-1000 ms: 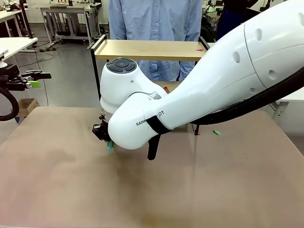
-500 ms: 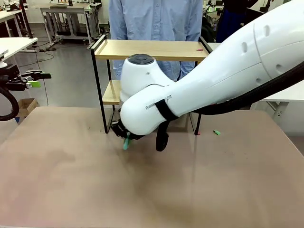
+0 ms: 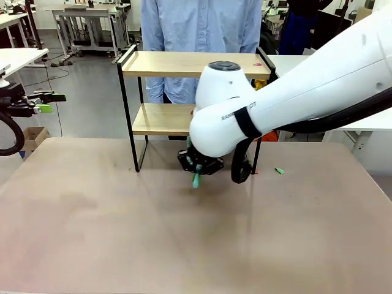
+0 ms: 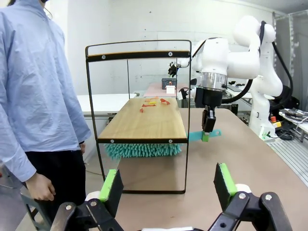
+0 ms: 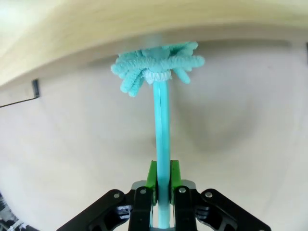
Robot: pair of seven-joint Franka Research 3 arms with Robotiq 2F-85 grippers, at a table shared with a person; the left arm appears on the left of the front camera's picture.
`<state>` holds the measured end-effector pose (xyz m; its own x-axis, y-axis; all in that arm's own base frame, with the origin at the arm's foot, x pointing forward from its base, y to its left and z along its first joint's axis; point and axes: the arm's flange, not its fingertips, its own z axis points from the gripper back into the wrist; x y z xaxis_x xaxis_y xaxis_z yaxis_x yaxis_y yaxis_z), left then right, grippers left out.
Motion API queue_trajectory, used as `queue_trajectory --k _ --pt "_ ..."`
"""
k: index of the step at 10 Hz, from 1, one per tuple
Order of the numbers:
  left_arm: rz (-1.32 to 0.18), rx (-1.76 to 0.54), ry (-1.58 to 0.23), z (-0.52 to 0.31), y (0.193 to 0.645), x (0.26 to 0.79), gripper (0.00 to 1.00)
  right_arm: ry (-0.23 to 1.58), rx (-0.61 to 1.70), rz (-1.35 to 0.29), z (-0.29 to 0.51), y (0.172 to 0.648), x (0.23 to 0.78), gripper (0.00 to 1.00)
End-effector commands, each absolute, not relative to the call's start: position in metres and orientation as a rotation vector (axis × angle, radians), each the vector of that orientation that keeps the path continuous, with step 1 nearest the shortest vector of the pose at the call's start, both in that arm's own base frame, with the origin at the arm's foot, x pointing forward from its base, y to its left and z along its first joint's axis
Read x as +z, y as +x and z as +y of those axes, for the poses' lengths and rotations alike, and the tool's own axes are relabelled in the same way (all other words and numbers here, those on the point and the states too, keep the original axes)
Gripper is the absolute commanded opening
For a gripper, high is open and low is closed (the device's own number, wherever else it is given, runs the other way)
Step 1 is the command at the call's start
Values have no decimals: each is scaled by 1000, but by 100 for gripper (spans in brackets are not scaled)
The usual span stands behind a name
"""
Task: Clean the shelf.
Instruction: Clean the specific section of the Shelf indicated by the human with the Duster.
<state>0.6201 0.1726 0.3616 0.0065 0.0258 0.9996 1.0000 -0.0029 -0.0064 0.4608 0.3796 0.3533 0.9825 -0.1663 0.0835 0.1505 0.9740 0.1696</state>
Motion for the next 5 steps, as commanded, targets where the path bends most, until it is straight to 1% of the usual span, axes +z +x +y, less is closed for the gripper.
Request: queue_trajectory --k 1,5 --pt "-1230 -1198 -1231 172 618 365 100 153 -156 -55 340 459 359 13" --pt "-1230 -1198 -1231 172 618 365 100 52 -174 -20 286 469 349 13"
